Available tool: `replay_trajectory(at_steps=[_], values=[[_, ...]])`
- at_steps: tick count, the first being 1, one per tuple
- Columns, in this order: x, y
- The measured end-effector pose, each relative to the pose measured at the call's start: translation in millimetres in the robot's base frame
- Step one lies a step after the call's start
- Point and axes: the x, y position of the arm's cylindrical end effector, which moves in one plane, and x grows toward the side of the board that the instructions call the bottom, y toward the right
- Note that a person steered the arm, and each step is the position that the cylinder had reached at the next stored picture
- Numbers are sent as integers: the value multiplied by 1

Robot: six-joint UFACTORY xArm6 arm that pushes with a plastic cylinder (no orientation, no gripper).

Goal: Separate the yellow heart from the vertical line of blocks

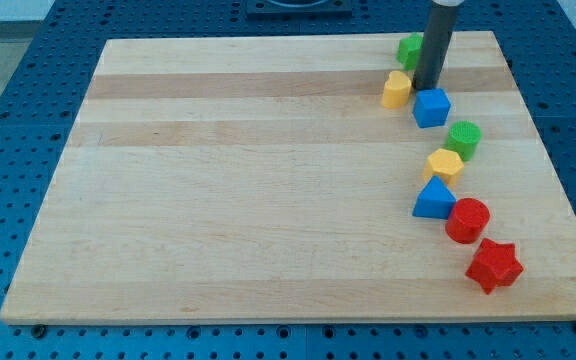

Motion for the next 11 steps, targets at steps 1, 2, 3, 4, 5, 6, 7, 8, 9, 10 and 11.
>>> replay_trajectory(at_steps=[1, 2, 3, 4, 5, 6, 7, 8, 9, 10, 11], values=[[1, 0], [4, -14], [10, -45], [11, -74], [21, -114], [34, -159], [37, -179], [37, -179], [47, -179], [111, -179], [195, -179]])
